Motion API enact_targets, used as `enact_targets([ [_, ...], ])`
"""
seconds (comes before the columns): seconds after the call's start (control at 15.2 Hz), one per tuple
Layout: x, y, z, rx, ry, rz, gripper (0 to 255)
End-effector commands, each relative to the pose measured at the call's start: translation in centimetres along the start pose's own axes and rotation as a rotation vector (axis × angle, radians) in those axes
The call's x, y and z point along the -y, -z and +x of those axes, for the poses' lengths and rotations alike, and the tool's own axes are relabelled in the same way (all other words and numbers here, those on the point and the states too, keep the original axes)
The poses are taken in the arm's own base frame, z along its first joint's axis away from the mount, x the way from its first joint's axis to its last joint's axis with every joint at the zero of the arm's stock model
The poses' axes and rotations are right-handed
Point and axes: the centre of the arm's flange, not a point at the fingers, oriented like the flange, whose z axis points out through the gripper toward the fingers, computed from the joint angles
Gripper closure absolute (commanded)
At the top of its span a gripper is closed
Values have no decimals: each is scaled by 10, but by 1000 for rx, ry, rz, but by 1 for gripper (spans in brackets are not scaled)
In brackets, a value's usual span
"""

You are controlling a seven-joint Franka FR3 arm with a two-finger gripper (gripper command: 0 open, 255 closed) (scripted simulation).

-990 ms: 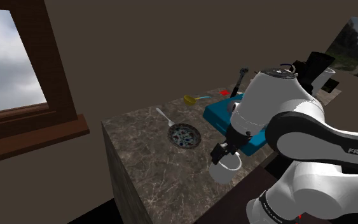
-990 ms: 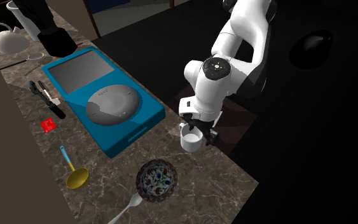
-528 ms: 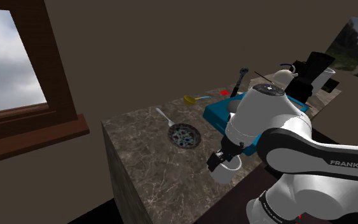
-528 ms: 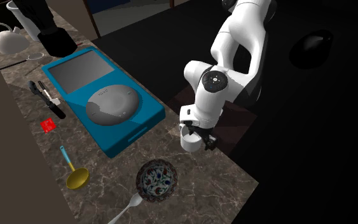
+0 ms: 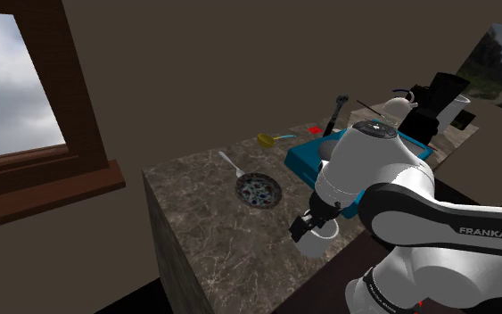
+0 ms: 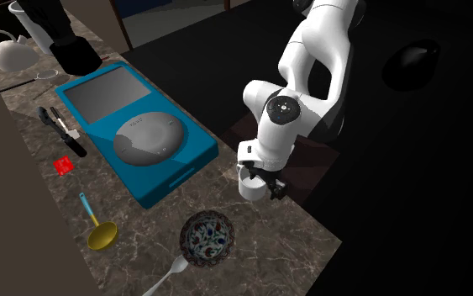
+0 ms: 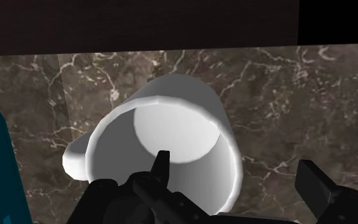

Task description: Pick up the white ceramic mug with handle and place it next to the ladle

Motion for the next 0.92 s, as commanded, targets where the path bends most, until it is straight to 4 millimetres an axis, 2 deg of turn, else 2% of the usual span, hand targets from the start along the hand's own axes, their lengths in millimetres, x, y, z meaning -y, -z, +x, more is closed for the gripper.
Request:
enact_targets([
  [0.0, 0, 0, 0, 0, 0, 0, 255],
  [0.59, 0, 0, 0, 0, 0, 0, 255],
  [0.86, 0, 21, 1, 0, 0, 0, 255],
])
